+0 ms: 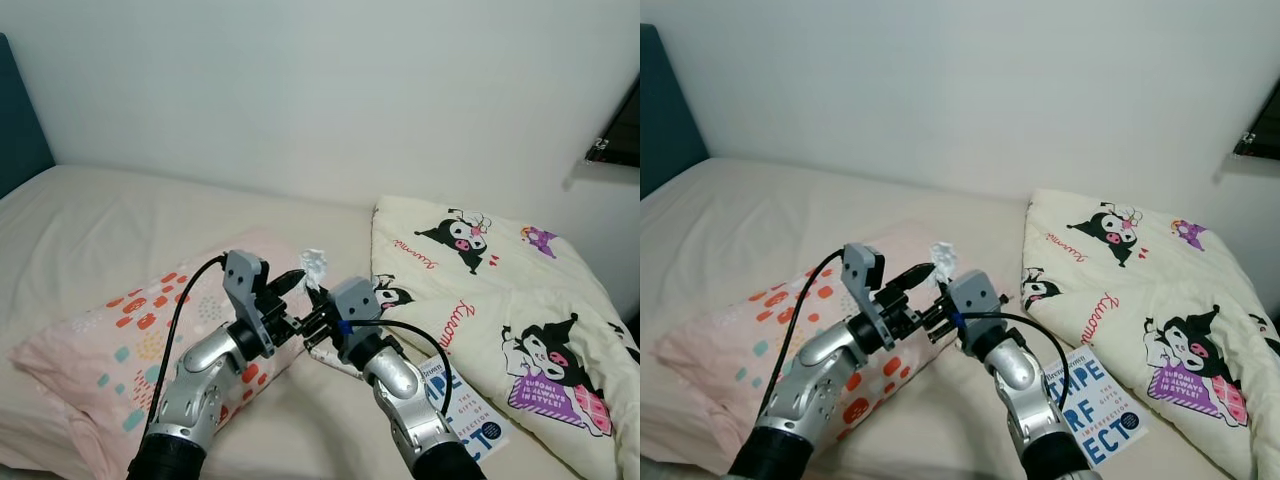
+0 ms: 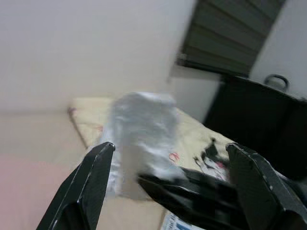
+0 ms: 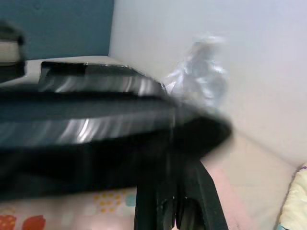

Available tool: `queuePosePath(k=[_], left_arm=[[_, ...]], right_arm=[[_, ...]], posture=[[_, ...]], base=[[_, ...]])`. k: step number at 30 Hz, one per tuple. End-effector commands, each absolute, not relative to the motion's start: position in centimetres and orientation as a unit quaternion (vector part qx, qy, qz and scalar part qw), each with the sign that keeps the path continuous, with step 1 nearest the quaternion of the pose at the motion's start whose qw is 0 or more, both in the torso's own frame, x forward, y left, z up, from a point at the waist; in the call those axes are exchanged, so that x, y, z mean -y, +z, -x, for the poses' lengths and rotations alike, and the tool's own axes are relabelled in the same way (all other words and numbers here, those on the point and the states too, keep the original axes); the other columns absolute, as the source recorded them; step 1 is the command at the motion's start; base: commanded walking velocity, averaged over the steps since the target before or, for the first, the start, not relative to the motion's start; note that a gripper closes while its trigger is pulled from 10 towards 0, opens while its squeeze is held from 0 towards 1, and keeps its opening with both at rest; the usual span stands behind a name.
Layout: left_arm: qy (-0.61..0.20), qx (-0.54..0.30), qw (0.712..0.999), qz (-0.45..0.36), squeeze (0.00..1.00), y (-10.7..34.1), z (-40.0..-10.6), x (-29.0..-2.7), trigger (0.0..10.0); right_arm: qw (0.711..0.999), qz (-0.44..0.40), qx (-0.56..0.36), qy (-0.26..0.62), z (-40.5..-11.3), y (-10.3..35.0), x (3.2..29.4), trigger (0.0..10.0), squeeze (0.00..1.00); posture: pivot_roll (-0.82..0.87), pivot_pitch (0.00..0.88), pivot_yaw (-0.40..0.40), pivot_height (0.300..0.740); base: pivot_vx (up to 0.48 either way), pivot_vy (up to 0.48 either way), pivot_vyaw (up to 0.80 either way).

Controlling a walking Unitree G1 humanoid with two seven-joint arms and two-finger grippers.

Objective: Clean up the room

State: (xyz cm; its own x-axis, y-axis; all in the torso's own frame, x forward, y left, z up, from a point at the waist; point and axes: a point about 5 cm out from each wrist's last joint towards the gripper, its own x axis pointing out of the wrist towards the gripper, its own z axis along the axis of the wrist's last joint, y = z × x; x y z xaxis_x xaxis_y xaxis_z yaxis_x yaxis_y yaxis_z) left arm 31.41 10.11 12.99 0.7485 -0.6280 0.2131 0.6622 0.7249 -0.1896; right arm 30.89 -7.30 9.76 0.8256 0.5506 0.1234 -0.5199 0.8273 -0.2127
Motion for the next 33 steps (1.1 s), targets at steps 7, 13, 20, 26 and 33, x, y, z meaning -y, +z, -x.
queuePosePath(k=[7,13,20,26,33], left_arm=[[-0.35,0.067,0.917,0.177,1.0,13.0,-31.6,-9.9,10.0],[-0.365,0.06,0.912,0.178,1.0,12.8,-31.5,-9.6,10.0],[-0.289,0.066,0.947,0.127,0.0,12.1,-32.7,-9.8,10.0],[-0.28,0.08,0.942,0.165,0.0,12.8,-32.9,-10.3,10.0],[-0.348,0.074,0.917,0.18,0.0,12.8,-31.9,-9.1,10.0]], right_arm=[[0.951,0.079,0.083,0.287,-30.7,9.4,7.4,10.0,0.0],[0.949,0.08,0.083,0.293,-30.6,9.4,7.3,10.0,0.0],[0.944,0.083,0.085,0.308,-30.6,9.5,6.8,10.0,0.0],[0.94,0.089,0.087,0.317,-30.5,9.6,6.6,10.0,0.0],[0.939,0.089,0.086,0.32,-30.4,9.5,6.6,10.0,0.0]], posture=[[-0.01,0.0,-0.115,0.74],[-0.01,0.0,-0.12,0.74],[-0.02,0.0,-0.128,0.74],[-0.02,0.0,-0.128,0.74],[-0.02,0.0,-0.133,0.74]], base=[[0.0,0.0,0.0],[0.0,0.0,0.0],[0.0,0.0,0.0],[0.0,0.0,0.0],[0.0,0.0,0.0]])
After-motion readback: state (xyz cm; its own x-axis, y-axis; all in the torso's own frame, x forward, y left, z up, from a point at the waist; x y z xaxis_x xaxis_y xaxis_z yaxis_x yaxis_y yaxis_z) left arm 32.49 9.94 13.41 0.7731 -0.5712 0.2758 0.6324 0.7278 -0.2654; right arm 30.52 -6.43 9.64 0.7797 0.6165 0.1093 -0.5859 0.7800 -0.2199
